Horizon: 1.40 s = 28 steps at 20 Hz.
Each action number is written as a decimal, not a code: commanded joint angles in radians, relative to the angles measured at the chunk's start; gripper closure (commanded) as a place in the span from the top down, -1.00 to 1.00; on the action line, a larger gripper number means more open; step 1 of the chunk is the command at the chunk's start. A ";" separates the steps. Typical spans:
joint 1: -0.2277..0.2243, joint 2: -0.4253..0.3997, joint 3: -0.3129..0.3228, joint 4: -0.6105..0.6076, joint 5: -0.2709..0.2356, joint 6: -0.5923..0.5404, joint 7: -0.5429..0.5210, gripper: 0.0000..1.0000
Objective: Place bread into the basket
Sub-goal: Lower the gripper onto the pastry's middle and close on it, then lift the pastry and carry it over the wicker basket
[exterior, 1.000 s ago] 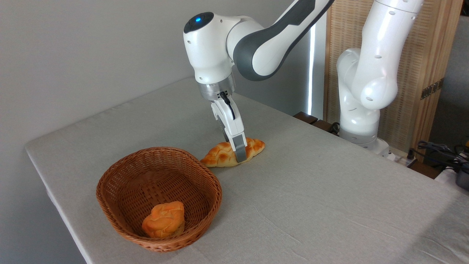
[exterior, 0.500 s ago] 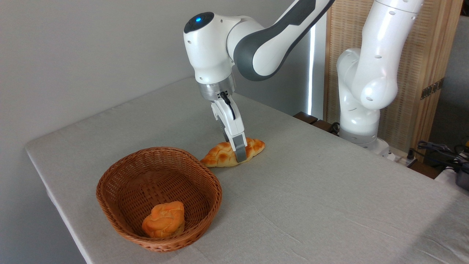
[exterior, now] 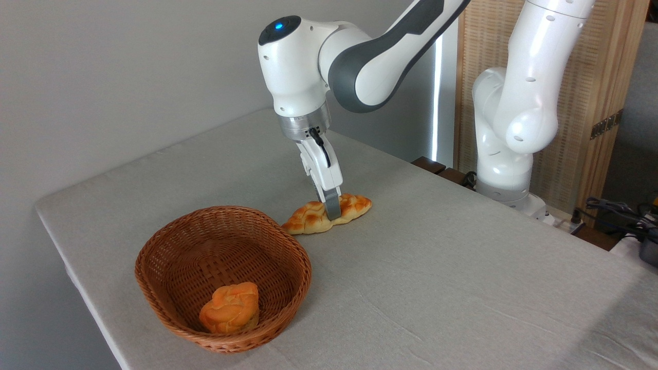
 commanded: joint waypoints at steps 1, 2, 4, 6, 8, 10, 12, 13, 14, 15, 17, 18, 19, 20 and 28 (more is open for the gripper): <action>-0.011 -0.026 0.012 0.024 -0.001 -0.015 0.005 -0.66; -0.013 -0.027 0.012 0.055 -0.001 -0.062 0.007 -0.66; -0.013 -0.026 0.012 0.114 -0.001 -0.160 0.010 -0.65; -0.013 -0.017 0.012 0.164 -0.001 -0.240 0.039 -0.64; -0.011 -0.011 0.014 0.206 -0.011 -0.251 0.059 -0.64; -0.013 -0.004 0.038 0.255 -0.024 -0.245 0.057 -0.64; -0.016 0.023 0.064 0.315 -0.077 -0.225 0.054 -0.64; -0.016 0.034 0.072 0.334 -0.100 -0.216 0.053 -0.64; -0.016 0.058 0.089 0.364 -0.145 -0.196 0.051 -0.64; -0.016 0.072 0.095 0.377 -0.165 -0.181 0.050 -0.64; -0.016 0.121 0.103 0.415 -0.229 -0.126 0.045 -0.64; -0.014 0.156 0.103 0.440 -0.267 -0.079 0.045 -0.64; -0.013 0.173 0.103 0.452 -0.286 -0.058 0.045 -0.64; -0.005 0.211 0.103 0.478 -0.320 -0.025 0.053 -0.64; 0.084 0.453 0.091 0.558 -0.416 0.057 0.056 -0.49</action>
